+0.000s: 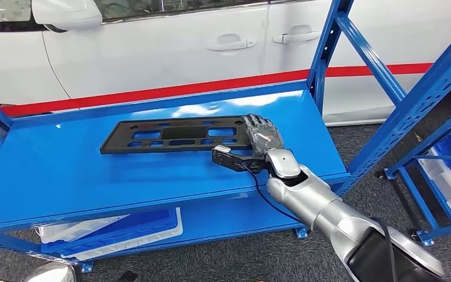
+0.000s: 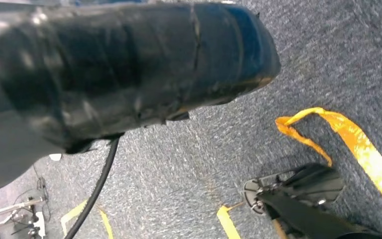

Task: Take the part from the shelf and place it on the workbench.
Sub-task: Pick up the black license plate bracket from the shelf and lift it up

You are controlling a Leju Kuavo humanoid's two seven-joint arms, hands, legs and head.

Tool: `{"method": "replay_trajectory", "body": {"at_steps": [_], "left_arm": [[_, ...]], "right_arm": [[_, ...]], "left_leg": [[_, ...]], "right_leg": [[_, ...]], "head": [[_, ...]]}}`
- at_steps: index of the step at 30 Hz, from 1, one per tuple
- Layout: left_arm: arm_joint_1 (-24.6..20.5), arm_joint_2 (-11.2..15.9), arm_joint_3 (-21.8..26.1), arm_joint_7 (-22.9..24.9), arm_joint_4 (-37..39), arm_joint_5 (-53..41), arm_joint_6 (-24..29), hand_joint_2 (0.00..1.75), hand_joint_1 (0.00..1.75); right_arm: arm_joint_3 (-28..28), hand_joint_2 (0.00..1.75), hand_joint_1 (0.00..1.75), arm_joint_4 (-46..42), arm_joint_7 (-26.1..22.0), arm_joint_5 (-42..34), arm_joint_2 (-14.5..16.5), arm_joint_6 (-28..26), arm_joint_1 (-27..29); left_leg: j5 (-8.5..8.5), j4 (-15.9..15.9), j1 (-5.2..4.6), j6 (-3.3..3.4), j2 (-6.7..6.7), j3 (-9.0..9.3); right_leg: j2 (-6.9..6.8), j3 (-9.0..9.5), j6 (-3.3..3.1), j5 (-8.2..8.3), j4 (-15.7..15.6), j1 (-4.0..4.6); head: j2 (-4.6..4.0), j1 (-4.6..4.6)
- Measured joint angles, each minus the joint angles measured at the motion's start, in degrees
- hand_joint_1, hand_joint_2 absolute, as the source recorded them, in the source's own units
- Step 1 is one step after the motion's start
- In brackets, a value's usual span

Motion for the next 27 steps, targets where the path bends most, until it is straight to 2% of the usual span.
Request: {"method": "replay_trajectory", "body": {"at_steps": [1,2,4,5,7,9,10,11,13,14,15,16,17,18,19,20,21,22,24,26,27], "left_arm": [[0.03,-0.01,0.0,0.01,0.0,0.0,0.02,0.0,0.0],[0.03,0.01,0.0,0.02,0.0,0.0,0.05,0.0,0.0],[-0.05,0.05,-0.01,0.03,0.0,0.0,0.19,0.0,0.0],[-0.12,0.07,-0.01,0.04,0.0,0.0,0.26,0.0,0.0],[-0.19,0.07,-0.03,0.01,0.0,0.0,0.54,0.0,0.0],[-0.1,0.06,-0.04,-0.31,0.0,0.0,1.08,0.0,0.0],[-0.08,0.06,-0.04,-0.54,0.0,0.0,1.36,0.0,0.0],[-0.11,0.06,-0.04,-0.74,0.0,0.0,1.57,0.0,0.0],[-0.21,0.05,-0.04,-0.99,0.0,0.0,1.79,0.0,0.0],[-0.21,0.05,-0.04,-1.1,0.0,0.0,1.85,0.0,0.0],[-0.18,0.03,-0.04,-1.21,0.0,0.01,1.9,0.0,0.0],[-0.14,0.01,-0.05,-1.33,0.0,0.07,1.98,0.0,0.0],[-0.1,-0.01,-0.05,-1.44,0.0,0.23,2.2,0.0,0.0],[-0.08,-0.03,-0.06,-1.53,0.0,0.41,2.54,0.0,0.0],[-0.12,-0.04,-0.07,-1.62,0.0,0.66,3.01,0.0,0.0],[-0.18,-0.04,-0.07,-1.7,0.0,0.87,3.5,0.0,0.0],[-0.22,-0.03,-0.07,-1.78,0.0,0.98,3.85,0.0,0.0],[-0.27,-0.03,-0.07,-1.85,0.0,1.07,4.05,0.0,0.0],[-0.22,-0.02,-0.07,-2.05,0.0,1.11,4.08,0.0,0.0],[-0.25,-0.03,-0.07,-2.48,0.0,1.16,3.98,0.0,0.0],[-0.26,-0.04,-0.08,-2.75,0.0,1.16,3.95,0.0,0.0]], "right_arm": [[0.0,1.75,0.0,0.01,0.05,0.02,0.01,0.07,0.06],[0.0,1.75,0.0,0.01,0.09,0.07,0.03,0.07,0.08],[0.01,1.75,0.0,0.01,0.16,0.19,0.08,0.07,0.01],[0.01,1.75,0.0,0.01,0.19,0.22,0.1,0.07,0.0],[-0.01,1.75,0.0,0.02,0.25,0.24,0.11,0.11,-0.01],[0.0,1.75,0.0,-0.01,0.38,0.22,0.11,0.34,-0.05],[0.01,1.75,0.0,-0.03,0.46,0.2,0.11,0.57,-0.13],[0.01,1.75,0.0,-0.05,0.54,0.15,0.11,0.88,-0.18],[0.0,1.75,0.0,-0.06,0.57,0.02,0.11,1.45,-0.09],[0.0,1.75,0.0,-0.06,0.57,-0.1,0.12,1.74,0.05],[0.01,1.75,0.0,-0.06,0.53,-0.36,0.14,2.02,0.19],[0.01,1.75,0.0,-0.06,0.43,-0.77,0.16,2.37,0.25],[0.02,1.75,0.06,-0.06,0.26,-1.37,0.2,2.81,0.25],[0.02,1.75,0.42,-0.05,0.04,-2.08,0.28,3.28,0.2],[0.02,1.75,0.85,-0.07,-0.16,-2.74,0.42,3.76,0.12],[0.02,1.75,1.28,-0.09,-0.32,-3.33,0.6,4.16,0.08],[0.01,1.75,1.66,-0.11,-0.42,-3.73,0.77,4.41,0.06],[0.01,1.75,1.73,-0.13,-0.46,-4.01,0.9,4.6,0.04],[0.01,1.75,1.72,-0.18,-0.47,-4.39,1.02,5.01,0.0],[0.02,1.75,1.7,-0.27,-0.45,-4.72,1.1,5.38,-0.1],[0.02,1.75,1.7,-0.31,-0.39,-4.77,1.14,5.42,-0.13]], "left_leg": [[1.95,-2.22,-0.02,0.23,0.0,0.65],[4.46,-6.11,-0.09,0.6,0.0,2.2],[7.53,-13.43,-0.45,1.36,-0.01,5.52],[7.85,-15.35,-0.64,1.62,-0.02,6.42],[7.41,-16.44,-0.8,1.91,-0.05,6.94],[7.43,-17.23,-0.45,2.23,-0.02,7.62],[7.46,-17.68,-0.27,2.45,0.01,8.07],[7.44,-17.96,-0.12,2.65,0.03,8.45],[7.12,-17.94,-0.13,2.94,0.03,8.78],[6.9,-17.84,-0.13,2.98,0.01,8.91],[6.65,-17.7,-0.13,2.97,-0.03,9.09],[6.36,-17.54,-0.11,2.91,-0.08,9.33],[5.96,-17.3,-0.09,2.78,-0.13,9.66],[5.52,-17.05,-0.11,2.57,-0.19,9.9],[5.13,-16.67,-0.19,2.32,-0.23,9.97],[4.87,-16.41,-0.27,2.03,-0.24,9.92],[4.77,-16.3,-0.35,1.79,-0.24,9.77],[4.75,-16.22,-0.38,1.61,-0.23,9.69],[4.27,-15.91,-0.31,1.23,-0.17,9.61],[2.22,-12.3,-0.18,0.67,-0.05,8.07],[0.72,-8.86,-0.1,0.37,0.01,6.41]], "right_leg": [[0.04,0.3,0.0,-0.2,0.0,0.07],[0.08,0.64,0.04,-0.42,-0.02,0.14],[0.16,1.1,0.3,-0.83,-0.04,0.35],[0.18,1.15,0.5,-0.94,-0.09,0.41],[0.2,1.21,1.04,-1.05,-0.34,0.47],[0.08,1.19,1.67,-1.59,0.08,0.47],[0.02,0.62,1.95,-2.43,1.49,0.5],[-0.04,-0.67,2.13,-3.75,4.16,0.48],[-0.06,-4.76,2.34,-6.65,11.64,0.45],[-0.07,-6.54,2.42,-7.13,14.41,0.37],[-0.08,-7.44,2.48,-6.47,15.27,0.27],[-0.1,-7.17,2.49,-4.72,13.84,0.17],[-0.12,-5.9,2.46,-2.21,10.44,0.08],[-0.14,-4.35,2.36,-0.32,6.87,0.06],[-0.13,-2.9,2.2,0.88,3.61,0.08],[-0.08,-2.01,1.98,1.33,1.61,0.15],[-0.02,-1.73,1.74,0.97,1.05,0.27],[0.04,-1.65,1.46,0.86,0.73,0.33],[0.04,-1.36,0.9,0.79,0.52,0.18],[-0.04,-0.85,0.38,0.72,0.15,-0.07],[-0.07,-0.71,0.21,0.65,0.11,-0.05]], "head": [[0.0,0.0],[0.0,0.01],[0.0,0.03],[0.0,0.04],[0.0,0.04],[0.0,0.15],[0.0,0.23],[0.0,0.33],[0.0,0.42],[0.0,0.42],[0.0,0.43],[0.0,0.43],[0.0,0.43],[0.0,0.43],[0.0,0.41],[0.0,0.35],[0.0,0.32],[0.0,0.3],[0.0,0.28],[0.0,0.1],[0.0,0.01]]}}
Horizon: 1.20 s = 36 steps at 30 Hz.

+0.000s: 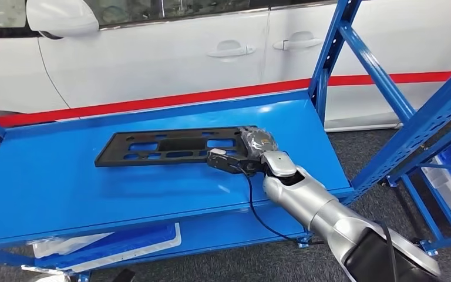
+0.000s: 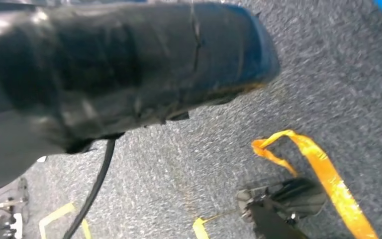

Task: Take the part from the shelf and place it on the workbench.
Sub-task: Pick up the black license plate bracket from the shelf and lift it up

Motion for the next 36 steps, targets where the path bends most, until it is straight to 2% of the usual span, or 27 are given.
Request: {"method": "replay_trajectory", "body": {"at_steps": [2,3,4,6,7,9,11,13,14,17,18,19,20,22,23,24,27,28,30,32,33,34,35,36], "left_arm": [[0.05,-0.01,-0.01,-0.58,0.0,0.12,0.18,0.0,0.0],[0.13,-0.02,-0.01,-0.88,0.0,0.25,0.34,0.44,0.0],[0.19,-0.03,-0.01,-1.24,0.0,0.38,0.54,0.87,0.0],[0.21,-0.04,-0.01,-1.85,0.0,0.52,0.75,1.75,0.0],[0.18,-0.04,-0.01,-2.11,0.0,0.51,0.8,1.75,0.0],[0.08,-0.03,-0.02,-2.4,0.0,0.44,0.82,1.75,0.0],[0.08,-0.03,-0.03,-2.69,0.0,0.23,0.84,1.75,0.0],[0.09,-0.03,-0.06,-3.05,0.0,-0.09,0.91,1.75,0.0],[0.05,-0.03,-0.1,-3.23,0.0,-0.28,1.0,1.75,0.0],[0.03,-0.05,-0.3,-3.77,0.0,-1.02,1.94,1.75,0.0],[0.05,-0.07,-0.38,-3.9,0.0,-1.3,2.37,1.75,0.0],[0.07,-0.1,-0.46,-3.92,0.0,-1.53,2.75,1.75,0.0],[0.08,-0.15,-0.57,-3.86,0.0,-1.59,3.08,1.75,0.0],[0.08,-0.23,-0.75,-3.75,0.0,-1.41,3.86,1.75,0.0],[0.08,-0.25,-0.8,-3.77,0.0,-1.3,4.28,1.75,0.0],[0.08,-0.25,-0.82,-3.84,0.0,-1.22,4.66,1.75,0.0],[0.13,-0.29,-0.91,-3.94,0.0,-1.21,5.47,1.75,0.0],[0.14,-0.33,-0.95,-3.6,0.0,-1.5,5.91,1.75,0.0],[0.07,-0.42,-1.28,-1.95,0.0,-2.81,6.98,1.75,0.0],[0.05,-0.49,-1.93,-0.28,0.0,-4.16,7.67,1.75,0.0],[0.07,-0.55,-2.26,0.09,0.0,-4.5,7.85,1.75,0.0],[0.08,-0.63,-2.53,0.23,0.0,-4.66,8.02,1.75,0.0],[0.07,-0.74,-2.71,0.26,0.0,-4.75,8.17,1.75,0.0],[0.05,-0.83,-2.82,0.26,0.0,-4.78,8.29,1.75,0.0]], "right_arm": [[0.0,1.75,1.7,-0.11,0.35,0.63,0.06,-0.11,-0.03],[0.0,1.75,1.7,-0.22,0.64,1.15,0.07,-0.17,-0.03],[0.0,1.75,1.7,-0.4,0.95,1.75,0.06,-0.22,-0.05],[0.0,1.75,1.72,-0.84,1.44,2.54,0.05,-0.21,-0.21],[0.0,1.75,1.74,-1.03,1.63,2.79,0.04,-0.19,-0.39],[0.0,1.75,1.75,-1.26,1.91,3.11,-0.02,-0.18,-0.82],[0.0,1.75,1.75,-1.52,2.09,3.71,-0.1,-0.25,-1.08],[0.0,1.75,1.74,-1.87,2.14,4.45,-0.23,-0.31,-1.25],[0.0,1.75,1.74,-2.0,2.14,4.73,-0.29,-0.31,-1.31],[0.0,1.75,1.75,-2.2,2.14,5.21,-0.49,-0.38,-1.11],[0.0,1.75,1.75,-2.35,2.14,5.58,-0.58,-0.56,-0.97],[0.0,1.75,1.75,-2.59,2.14,6.12,-0.66,-0.79,-0.86],[0.0,1.75,1.75,-2.92,2.15,6.82,-0.71,-1.01,-0.8],[0.0,1.75,1.75,-3.83,2.24,8.22,-0.75,-1.22,-0.76],[0.0,1.75,1.75,-4.37,2.32,8.76,-0.76,-1.23,-0.71],[0.0,1.75,1.75,-4.92,2.43,9.16,-0.77,-1.23,-0.61],[0.0,1.75,1.75,-6.43,2.81,10.15,-0.83,-1.44,-0.31],[0.0,1.75,1.75,-6.96,2.93,10.66,-0.86,-1.68,-0.26],[0.0,1.75,1.75,-8.33,3.08,12.0,-0.87,-2.65,-0.2],[0.0,1.75,1.75,-9.91,3.08,13.33,-0.87,-3.93,-0.15],[0.0,1.75,1.75,-10.72,3.07,13.84,-0.87,-4.43,-0.11],[0.0,1.75,1.75,-11.54,3.07,14.24,-0.87,-4.78,-0.09],[0.0,1.75,1.75,-12.37,3.07,14.56,-0.87,-5.01,-0.07],[0.0,1.75,1.75,-13.2,3.08,14.79,-0.86,-5.14,-0.07]], "left_leg": [[-2.09,6.79,0.07,-0.32,0.02,-3.76],[-1.98,8.31,0.08,-0.33,0.02,-4.84],[-0.69,7.5,0.07,-0.19,0.02,-4.81],[3.47,0.63,-0.04,0.41,0.01,-2.04],[5.03,-3.22,-0.23,0.75,0.01,-0.26],[5.83,-7.28,-0.59,1.22,-0.01,1.66],[5.77,-7.81,-0.59,1.48,-0.01,1.99],[6.13,-8.57,-0.26,1.91,0.11,2.46],[6.31,-8.93,-0.09,2.16,0.17,2.67],[6.36,-8.98,-0.06,2.47,0.23,2.72],[6.32,-8.92,-0.06,2.49,0.22,2.71],[6.27,-8.82,-0.04,2.48,0.2,2.71],[6.17,-8.63,-0.01,2.41,0.15,2.71],[5.77,-7.92,-0.05,2.02,0.03,2.51],[5.6,-7.54,-0.14,1.77,-0.03,2.27],[5.51,-7.26,-0.23,1.52,-0.07,2.03],[5.48,-7.08,-0.12,0.83,-0.09,1.68],[4.97,-6.46,-0.04,0.57,-0.06,1.36],[2.28,-1.83,0.12,-0.03,0.02,-0.86],[-0.77,5.46,0.22,-0.49,0.04,-4.39],[-1.26,7.78,0.24,-0.58,0.04,-5.61],[-0.69,8.11,0.24,-0.56,0.04,-5.92],[0.89,6.2,0.24,-0.43,0.04,-5.15],[3.07,2.54,0.23,-0.2,0.04,-3.49]], "right_leg": [[0.0,0.1,-0.22,-0.13,0.03,0.1],[0.02,0.18,-0.28,-0.19,0.04,0.17],[0.05,0.32,-0.31,-0.27,0.05,0.24],[0.12,0.73,-0.26,-0.46,0.04,0.33],[0.15,0.85,-0.16,-0.56,0.05,0.44],[0.22,0.85,0.21,-0.58,-0.01,0.55],[0.28,0.89,0.75,-0.48,-0.22,0.64],[0.22,0.6,1.37,-1.36,0.73,0.7],[0.17,-0.2,1.64,-2.64,2.69,0.7],[0.08,-4.8,2.06,-7.41,12.81,0.49],[0.07,-5.71,2.18,-7.68,14.68,0.38],[0.05,-5.64,2.26,-6.9,14.51,0.26],[0.02,-4.48,2.31,-5.17,12.08,0.11],[-0.02,-0.96,2.26,-1.99,4.64,-0.05],[0.01,0.25,2.08,-1.23,2.06,-0.05],[0.06,0.74,1.85,-1.12,0.85,0.03],[0.16,0.67,0.91,-0.95,0.57,0.15],[0.15,0.7,0.6,-0.81,0.4,0.05],[0.11,0.77,0.12,-0.63,0.13,-0.15],[0.11,0.73,-0.12,-0.65,0.12,-0.09],[0.12,0.74,-0.17,-0.69,0.14,-0.04],[0.13,0.78,-0.2,-0.74,0.15,0.0],[0.15,0.86,-0.19,-0.8,0.16,0.04],[0.17,0.99,-0.13,-0.89,0.16,0.08]], "head": [[0.0,-0.03],[0.0,-0.03],[0.0,-0.03],[0.0,-0.02],[0.0,-0.02],[0.0,0.0],[0.0,0.03],[0.0,0.11],[0.0,0.17],[0.0,0.28],[0.0,0.28],[0.0,0.28],[0.0,0.28],[0.0,0.27],[0.0,0.25],[0.0,0.22],[0.0,0.21],[0.0,0.15],[0.0,-0.01],[0.0,-0.09],[0.0,-0.08],[0.0,-0.08],[0.0,-0.09],[0.0,-0.08]]}}
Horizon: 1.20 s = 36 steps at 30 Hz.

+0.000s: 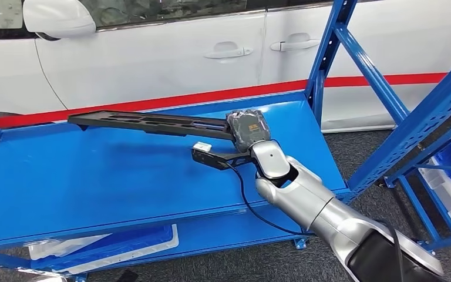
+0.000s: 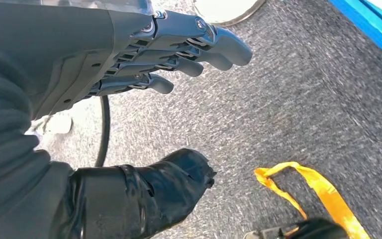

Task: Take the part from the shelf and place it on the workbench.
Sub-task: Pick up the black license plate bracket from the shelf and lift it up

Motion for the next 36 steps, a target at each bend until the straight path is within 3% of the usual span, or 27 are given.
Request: {"method": "replay_trajectory", "body": {"at_steps": [2,3,7,9,11,12,13,14,16,17,19,22,24,26,28,29,30,33,34,36], "left_arm": [[-0.07,-0.08,-0.24,0.0,0.0,-0.02,0.11,1.75,0.0],[-0.12,-0.08,-0.43,0.0,0.0,-0.02,0.14,1.75,0.0],[-0.04,-0.17,-1.12,0.09,0.0,0.03,0.12,1.75,0.0],[-0.1,-0.4,-1.29,1.04,0.0,0.57,-0.11,1.75,0.0],[-0.14,-0.7,-1.32,3.1,0.0,1.56,-0.7,1.75,0.0],[-0.11,-0.83,-1.33,4.26,0.0,1.97,-1.02,1.75,0.0],[-0.09,-0.95,-1.33,5.38,0.0,2.24,-1.28,1.75,0.0],[-0.07,-1.07,-1.34,6.46,0.0,2.37,-1.51,1.75,0.0],[-0.07,-1.31,-1.35,8.41,0.01,2.49,-2.06,1.75,0.0],[-0.09,-1.4,-1.36,9.2,0.01,2.61,-2.44,1.75,0.0],[-0.08,-1.48,-1.37,10.62,0.03,2.97,-3.23,1.75,0.0],[-0.01,-1.65,-1.4,12.19,0.07,3.56,-4.21,1.75,0.0],[-0.02,-1.81,-1.42,12.62,0.09,3.67,-4.56,1.75,0.0],[-0.06,-1.89,-1.44,12.77,0.1,3.65,-4.68,1.75,0.0],[-0.03,-1.91,-1.45,12.85,0.14,3.62,-4.75,1.75,0.0],[-0.02,-1.92,-1.45,12.85,0.15,3.62,-4.79,1.75,0.0],[-0.04,-1.95,-1.45,12.85,0.15,3.61,-4.82,1.75,0.0],[-0.28,-1.98,-1.45,12.81,0.15,3.59,-4.83,1.75,0.0],[-0.35,-1.98,-1.45,12.72,0.16,3.59,-4.82,1.75,0.0],[-0.32,-1.98,-1.46,12.55,0.17,3.6,-4.81,1.75,0.0]], "right_arm": [[0.0,1.75,1.75,-1.38,0.01,0.23,0.01,-0.12,-0.03],[0.0,1.75,1.75,-1.93,0.0,0.26,0.0,-0.13,-0.02],[0.0,1.75,1.75,-3.8,-0.01,1.85,-0.07,-1.32,0.15],[0.0,1.75,1.75,-5.28,-0.01,4.53,-0.17,-3.75,0.23],[0.0,1.75,1.75,-7.07,0.0,7.1,-0.22,-5.9,0.38],[0.0,1.75,1.75,-8.0,0.0,8.03,-0.23,-6.49,0.48],[0.0,1.75,1.75,-8.87,0.01,8.81,-0.23,-6.87,0.55],[0.0,1.75,1.75,-9.76,0.01,9.44,-0.22,-7.07,0.59],[0.0,1.75,1.75,-11.38,-0.05,10.41,-0.17,-7.2,0.58],[0.0,1.75,1.75,-12.13,-0.17,10.78,-0.08,-7.23,0.57],[0.0,1.75,1.75,-13.34,-0.56,11.45,0.18,-7.45,0.63],[0.0,1.75,1.75,-14.7,-1.02,12.48,0.5,-8.47,0.81],[0.0,1.75,1.75,-15.57,-1.11,12.9,0.77,-9.18,0.83],[0.0,1.75,1.75,-16.29,-1.21,13.02,1.02,-9.56,0.89],[0.0,1.75,1.75,-16.75,-1.3,13.03,1.13,-9.66,1.03],[0.0,1.75,1.75,-16.91,-1.3,13.04,1.13,-9.67,1.1],[0.0,1.75,1.75,-17.07,-1.31,13.04,1.13,-9.67,1.14],[0.0,1.75,1.75,-17.69,-1.32,13.15,1.14,-9.66,1.12],[0.0,1.75,1.75,-17.86,-1.37,13.19,1.16,-9.66,1.11],[0.0,1.75,1.75,-18.02,-1.51,13.2,1.2,-9.63,1.11]], "left_leg": [[2.72,-7.19,-0.23,0.54,-0.05,3.53],[3.1,-9.14,-0.39,0.76,-0.08,4.47],[3.07,-10.47,-0.37,1.65,-0.04,4.99],[3.25,-10.96,-0.1,2.26,0.06,5.32],[3.16,-10.93,-0.19,2.6,0.12,5.36],[3.09,-10.86,-0.21,2.64,0.14,5.38],[2.98,-10.73,-0.2,2.67,0.14,5.41],[2.83,-10.52,-0.18,2.64,0.08,5.44],[2.35,-9.86,-0.13,2.42,-0.09,5.45],[2.1,-9.35,-0.23,2.23,-0.18,5.29],[1.98,-8.84,-0.41,1.76,-0.26,4.84],[1.75,-8.57,-0.34,1.01,-0.21,4.43],[-0.75,-5.5,-0.2,0.39,-0.09,3.14],[-4.69,1.39,-0.07,-0.16,-0.01,0.5],[-6.5,6.16,-0.02,-0.42,-0.01,-0.96],[-5.92,5.62,-0.01,-0.42,-0.01,-0.27],[-4.54,2.92,-0.01,-0.33,-0.01,1.55],[-1.16,-7.98,-0.22,0.31,-0.08,8.01],[-0.92,-9.45,-0.38,0.56,-0.12,8.75],[-0.34,-9.8,-0.6,1.15,-0.17,8.58]], "right_leg": [[0.03,0.11,0.25,-0.16,-0.02,0.18],[0.04,0.08,0.44,-0.18,-0.05,0.26],[-0.01,-0.23,1.56,-0.81,0.34,0.29],[-0.1,-2.02,1.95,-3.37,4.43,0.34],[-0.14,-5.48,2.1,-6.67,11.8,0.3],[-0.15,-6.94,2.18,-7.4,14.61,0.24],[-0.16,-7.57,2.25,-7.06,15.63,0.17],[-0.17,-7.14,2.27,-5.62,14.42,0.09],[-0.21,-4.15,2.13,-1.67,7.67,-0.02],[-0.21,-2.65,2.0,-0.47,4.41,0.01],[-0.1,-1.47,1.62,-0.13,1.68,0.17],[-0.02,-1.52,0.82,0.24,1.14,0.12],[-0.15,-1.58,0.15,0.67,0.75,-0.12],[-0.24,-1.88,-0.23,0.97,0.73,-0.09],[-0.31,-2.25,-0.33,1.24,0.81,-0.03],[-0.33,-2.43,-0.3,1.4,0.84,-0.01],[-0.33,-2.59,-0.23,1.59,0.85,-0.01],[-0.29,-2.91,0.41,2.23,0.83,0.13],[-0.29,-2.98,0.75,2.46,0.78,0.17],[-0.27,-3.09,1.52,3.04,0.51,0.2]], "head": [[0.0,0.03],[0.0,0.04],[0.0,0.11],[0.0,0.35],[0.0,0.54],[0.0,0.55],[0.0,0.55],[0.0,0.56],[0.0,0.57],[0.0,0.56],[0.0,0.51],[0.0,0.54],[0.0,0.36],[0.0,0.16],[0.0,0.15],[0.0,0.16],[0.0,0.16],[0.0,0.18],[0.0,0.19],[0.0,0.23]]}}
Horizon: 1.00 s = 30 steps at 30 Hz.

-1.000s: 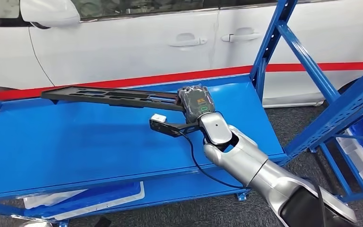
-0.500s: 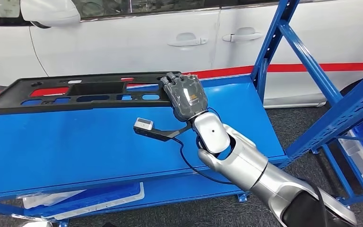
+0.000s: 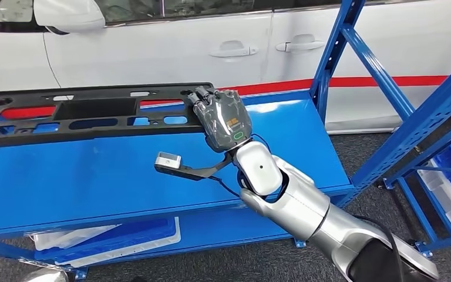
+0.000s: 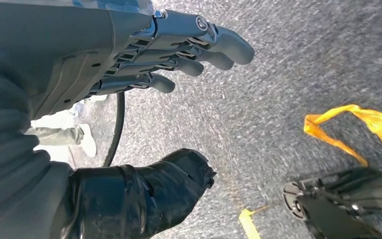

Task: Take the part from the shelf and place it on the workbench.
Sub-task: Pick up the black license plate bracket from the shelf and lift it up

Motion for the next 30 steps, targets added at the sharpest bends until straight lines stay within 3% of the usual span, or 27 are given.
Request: {"method": "replay_trajectory", "body": {"at_steps": [2,4,6,7,8,9,11,13,16,17,19,21,22,23,24,26,28,30], "left_arm": [[0.08,-0.02,-0.02,-0.11,0.03,0.08,0.08,1.75,0.0],[0.05,-0.04,-0.03,-0.53,0.05,0.42,0.39,1.75,0.0],[0.03,-0.04,-0.03,-1.21,0.06,0.9,0.68,1.75,0.0],[0.04,-0.04,-0.03,-1.45,0.07,1.02,0.72,1.75,0.0],[0.06,-0.04,-0.03,-1.6,0.07,1.1,0.73,1.75,0.0],[0.09,-0.04,-0.03,-1.65,0.07,1.08,0.72,1.75,0.0],[0.1,-0.04,-0.03,-1.52,0.07,0.96,0.69,1.75,0.0],[0.07,-0.03,-0.03,-1.23,0.07,0.76,0.68,1.75,0.0],[0.06,0.04,-0.03,-0.89,0.14,0.8,0.99,1.75,0.0],[0.09,0.08,-0.04,-0.77,0.18,0.89,1.11,1.75,0.0],[0.1,0.16,-0.05,-0.55,0.25,1.03,1.26,1.75,0.0],[0.05,0.26,-0.05,-0.35,0.28,1.04,1.31,1.75,0.0],[0.04,0.32,-0.05,-0.26,0.31,1.05,1.31,1.75,0.0],[0.05,0.36,-0.05,-0.19,0.33,1.06,1.3,1.75,0.0],[0.06,0.4,-0.05,-0.14,0.34,1.08,1.27,1.75,0.0],[-0.02,0.46,-0.05,-0.08,0.35,1.1,1.22,1.75,0.0],[-0.11,0.51,-0.06,-0.07,0.35,1.11,1.21,1.75,0.0],[-0.14,0.55,-0.07,-0.04,0.36,1.11,1.21,1.75,0.0]], "right_arm": [[-0.01,1.75,1.75,-0.09,-0.27,-0.13,0.01,-0.01,0.03],[-0.01,1.75,1.75,-0.16,-0.64,-0.4,0.01,-0.15,0.04],[0.0,1.75,1.75,-0.21,-1.02,-0.58,0.02,-0.42,0.09],[0.0,1.75,1.75,-0.21,-1.16,-0.6,0.02,-0.55,0.12],[0.0,1.75,1.75,-0.22,-1.22,-0.61,0.03,-0.62,0.14],[-0.01,1.75,1.75,-0.23,-1.24,-0.62,0.05,-0.65,0.15],[-0.01,1.75,1.75,-0.31,-1.33,-0.59,0.31,-0.46,0.01],[0.0,1.75,1.75,-0.37,-1.61,-0.47,0.88,0.05,-0.25],[0.0,1.75,1.75,-0.16,-2.12,-0.31,1.87,0.7,-0.4],[0.0,1.75,1.75,-0.03,-2.29,-0.28,2.23,0.8,-0.41],[0.02,1.75,1.75,0.19,-2.65,-0.2,2.94,0.89,-0.43],[0.05,1.75,1.75,0.4,-2.86,-0.07,3.47,0.91,-0.4],[0.09,1.75,1.75,0.56,-2.91,-0.02,3.64,0.96,-0.36],[0.13,1.75,1.75,0.71,-2.92,0.04,3.74,1.02,-0.31],[0.16,1.75,1.75,0.85,-2.93,0.07,3.81,1.08,-0.26],[0.19,1.75,1.75,1.01,-2.95,0.13,3.95,1.14,-0.2],[0.21,1.75,1.75,1.06,-2.99,0.18,4.14,1.13,-0.21],[0.25,1.75,1.75,1.08,-3.03,0.19,4.31,1.13,-0.2]], "left_leg": [[1.01,-0.53,0.22,0.7,0.17,-0.38],[2.02,-0.92,0.41,1.42,0.34,-1.17],[2.67,-0.74,0.33,1.8,0.38,-2.3],[2.94,-0.55,0.29,1.82,0.39,-2.87],[3.17,-0.31,0.28,1.79,0.39,-3.43],[3.35,-0.04,0.27,1.73,0.36,-3.94],[3.6,0.57,0.22,1.49,0.31,-4.83],[3.99,0.95,0.12,0.97,0.31,-5.41],[4.69,0.92,0.12,-0.12,0.26,-5.79],[4.07,1.39,0.17,-0.45,0.25,-6.15],[0.5,5.17,0.43,-1.1,0.26,-7.79],[-3.76,11.74,0.62,-1.72,0.27,-9.92],[-4.7,14.23,0.68,-1.95,0.28,-10.4],[-4.51,15.03,0.71,-2.09,0.28,-10.03],[-3.37,13.8,0.74,-2.12,0.28,-8.62],[-0.85,6.77,0.76,-1.86,0.26,-3.68],[-0.09,0.86,0.49,-1.34,0.14,0.02],[0.03,-0.44,0.14,-0.85,0.04,0.59]], "right_leg": [[-0.02,-0.49,0.63,-0.77,0.56,-0.05],[-0.09,-2.12,1.03,-4.76,4.78,-0.09],[-0.12,-4.08,1.25,-9.32,11.75,-0.07],[-0.13,-4.34,1.28,-10.29,14.11,-0.07],[-0.13,-3.74,1.26,-10.22,14.72,-0.07],[-0.13,-2.12,1.18,-9.25,13.21,-0.07],[-0.12,3.02,0.78,-7.13,6.07,0.02],[-0.09,6.11,0.26,-6.29,0.83,0.32],[-0.19,5.9,-0.64,-5.61,-0.31,0.41],[-0.29,5.69,-1.1,-5.18,-0.53,0.28],[-0.48,5.04,-1.92,-4.25,-0.93,0.0],[-0.51,4.08,-2.2,-3.53,-0.93,0.0],[-0.52,3.58,-2.17,-3.17,-0.88,0.01],[-0.53,3.08,-2.11,-2.83,-0.82,0.01],[-0.53,2.58,-2.02,-2.51,-0.72,0.01],[-0.51,1.77,-1.72,-1.96,-0.51,0.02],[-0.47,1.32,-1.17,-1.42,-0.45,0.11],[-0.45,1.18,-0.43,-0.8,-0.58,0.11]], "head": [[0.0,0.05],[0.0,0.16],[0.0,0.23],[0.0,0.23],[0.0,0.24],[0.0,0.23],[0.0,0.23],[0.0,0.22],[0.0,0.31],[0.0,0.25],[0.0,0.07],[0.0,-0.07],[0.0,-0.05],[0.0,-0.06],[0.0,-0.05],[0.0,-0.05],[0.0,-0.02],[0.0,0.0]]}}
